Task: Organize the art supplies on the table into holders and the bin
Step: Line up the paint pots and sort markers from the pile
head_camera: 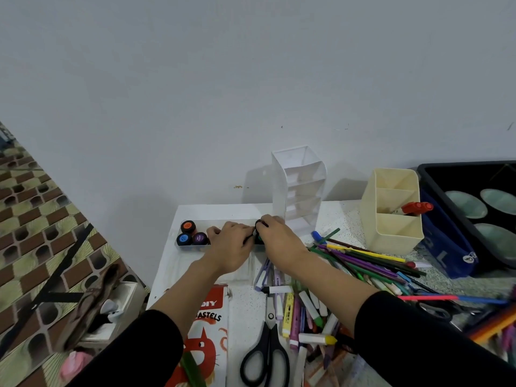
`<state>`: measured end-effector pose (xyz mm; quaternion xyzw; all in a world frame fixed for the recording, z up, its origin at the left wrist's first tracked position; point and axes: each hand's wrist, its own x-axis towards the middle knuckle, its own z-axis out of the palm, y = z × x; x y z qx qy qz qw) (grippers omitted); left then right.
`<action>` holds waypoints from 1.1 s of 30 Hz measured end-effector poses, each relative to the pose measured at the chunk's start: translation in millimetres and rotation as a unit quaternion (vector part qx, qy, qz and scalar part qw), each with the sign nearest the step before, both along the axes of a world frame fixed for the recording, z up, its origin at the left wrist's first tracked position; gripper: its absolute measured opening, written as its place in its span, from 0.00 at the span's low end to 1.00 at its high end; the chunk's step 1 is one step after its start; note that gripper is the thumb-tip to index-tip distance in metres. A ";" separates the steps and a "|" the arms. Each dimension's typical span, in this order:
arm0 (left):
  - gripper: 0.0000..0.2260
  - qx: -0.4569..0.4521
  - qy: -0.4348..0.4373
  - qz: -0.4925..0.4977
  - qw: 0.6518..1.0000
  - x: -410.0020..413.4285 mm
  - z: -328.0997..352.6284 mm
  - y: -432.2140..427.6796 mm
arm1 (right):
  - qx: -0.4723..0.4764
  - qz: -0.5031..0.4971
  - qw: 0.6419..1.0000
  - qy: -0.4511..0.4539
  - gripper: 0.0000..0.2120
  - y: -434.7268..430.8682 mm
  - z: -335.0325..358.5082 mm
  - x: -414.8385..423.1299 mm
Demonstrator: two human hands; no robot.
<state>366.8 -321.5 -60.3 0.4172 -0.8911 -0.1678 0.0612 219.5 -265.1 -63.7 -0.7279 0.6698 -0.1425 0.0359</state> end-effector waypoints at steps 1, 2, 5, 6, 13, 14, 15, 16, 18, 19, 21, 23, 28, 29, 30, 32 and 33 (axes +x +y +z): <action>0.12 0.000 0.006 0.004 1.000 -0.3 -1.1 -0.8 | 0.003 0.001 1.000 0.007 0.17 0.1 1.4 1.1; 0.12 -0.004 0.006 0.006 1.000 -0.7 -2.4 -1.9 | 0.006 0.003 1.000 0.008 0.16 -0.2 2.3 1.3; 0.14 -0.002 -0.019 0.012 1.000 -1.8 -0.3 -2.0 | 0.008 0.014 1.000 -0.026 0.15 2.3 5.4 -1.0; 0.15 0.001 -0.024 0.017 1.000 -2.0 1.9 -1.4 | 0.004 0.022 0.999 -0.045 0.15 5.7 6.9 -2.3; 0.17 0.019 0.170 0.044 0.984 -12.8 21.8 14.8 | -0.135 -0.018 0.974 -0.179 0.05 60.1 24.1 -25.6; 0.19 0.046 0.209 0.042 0.976 -18.1 26.8 19.8 | -0.152 -0.037 0.969 -0.190 0.04 67.0 27.7 -32.5; 0.22 0.091 0.245 0.044 0.964 -24.5 33.5 25.8 | -0.166 -0.064 0.962 -0.207 0.04 73.0 30.2 -40.9; 0.25 0.150 0.276 0.048 0.948 -31.2 41.4 32.5 | -0.178 -0.100 0.950 -0.236 0.06 77.6 31.7 -50.1; 0.30 0.266 0.325 0.053 0.906 -45.7 53.3 46.3 | -0.210 -0.175 0.911 -0.309 0.08 82.4 32.4 -69.3; 0.31 0.299 0.333 0.054 0.893 -52.6 55.9 51.5 | -0.225 -0.204 0.891 -0.338 0.08 82.7 33.2 -77.5; 0.33 0.314 0.336 0.062 0.886 -66.5 55.9 57.8 | -0.230 -0.233 0.866 -0.377 0.06 81.2 36.5 -90.4; 0.32 0.307 0.348 0.094 0.881 -78.1 52.9 59.8 | -0.167 -0.226 0.867 -0.412 0.14 73.8 37.2 -100.3; 0.34 0.317 0.338 0.136 0.876 -96.5 46.5 62.7 | -0.010 -0.159 0.831 -0.532 0.24 61.1 37.9 -103.0; 0.35 0.317 0.334 0.135 0.878 -98.6 45.8 62.2 | -0.023 -0.159 0.834 -0.528 0.20 62.5 38.1 -103.1; 0.37 0.318 0.334 0.135 0.877 -100.7 45.5 61.4 | -0.038 -0.160 0.837 -0.521 0.15 64.9 39.1 -103.7; 0.41 0.328 0.340 0.136 0.871 -105.0 44.1 58.6 | -0.046 -0.160 0.846 -0.507 0.11 70.0 40.0 -107.0; 0.41 0.333 0.340 0.136 0.869 -107.7 44.8 58.2 | -0.040 -0.162 0.849 -0.501 0.13 72.5 39.8 -110.0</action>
